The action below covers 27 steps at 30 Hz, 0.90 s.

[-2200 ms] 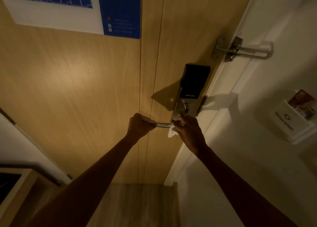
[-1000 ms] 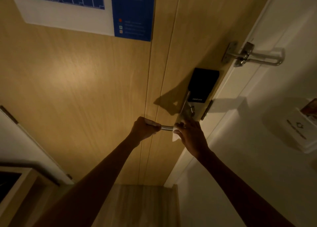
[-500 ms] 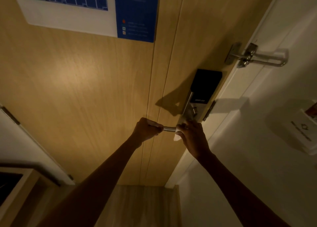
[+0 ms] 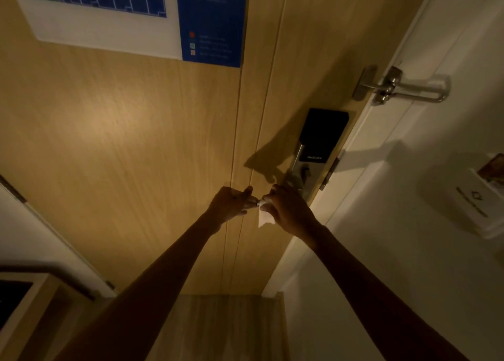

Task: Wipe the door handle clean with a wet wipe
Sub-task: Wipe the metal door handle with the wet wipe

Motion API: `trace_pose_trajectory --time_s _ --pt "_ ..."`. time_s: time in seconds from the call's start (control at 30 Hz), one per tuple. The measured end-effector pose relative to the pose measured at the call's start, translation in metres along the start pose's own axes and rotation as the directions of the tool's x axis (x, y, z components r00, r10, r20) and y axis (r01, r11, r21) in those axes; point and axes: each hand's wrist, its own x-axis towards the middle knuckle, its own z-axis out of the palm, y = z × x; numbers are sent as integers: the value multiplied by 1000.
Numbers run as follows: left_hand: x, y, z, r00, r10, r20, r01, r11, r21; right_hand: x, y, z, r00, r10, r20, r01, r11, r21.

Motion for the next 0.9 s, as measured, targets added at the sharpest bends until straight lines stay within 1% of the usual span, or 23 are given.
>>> trace_pose_trajectory --time_s 0.07,0.1,0.17,0.23,0.33,0.4,0.47,0.5,0.57,0.63,0.7,0.73,0.8,0.9 --pt "-1 3 1 999 -38 -4 38 999 -23 7 6 -8 991 44 126 -53 996 65" --pt "-2 5 2 999 -47 -3 47 998 -31 11 7 -9 984 63 167 -75 995 66" --pt "-3 7 3 998 -64 0 64 997 -50 15 7 -6 979 81 187 -89 995 39" --pt "-4 8 4 997 -75 1 74 995 -67 15 5 -2 984 80 159 -86 996 31" --pt "-4 7 3 998 -67 -2 67 996 -58 7 0 4 998 36 48 -36 999 -3" --pt "-3 7 3 998 -68 3 68 996 -56 -3 -5 7 999 17 -48 -21 995 -93" --pt "-3 6 2 998 -67 11 68 996 -57 -12 -7 9 992 43 -116 -62 985 -163" --pt "-3 6 2 998 -65 14 66 996 -60 -14 -7 10 989 59 -137 -80 984 -159" --pt "-2 6 2 998 -62 13 63 995 -74 -11 -6 11 987 66 -146 -80 992 -94" --pt "-2 6 4 998 -56 9 57 995 -83 -4 -6 9 994 58 -95 -59 998 -7" --pt "-1 6 4 998 -55 3 55 996 -67 3 -3 5 998 42 -48 -40 999 37" --pt "0 6 4 999 -54 1 54 997 -56 3 0 3 999 37 -31 -36 999 36" --pt "1 5 4 999 -48 -4 48 998 -35 -3 12 -2 1000 24 -13 -25 999 -31" --pt "2 5 5 999 -35 -13 35 999 -30 -17 24 -4 997 47 -68 -53 995 -82"
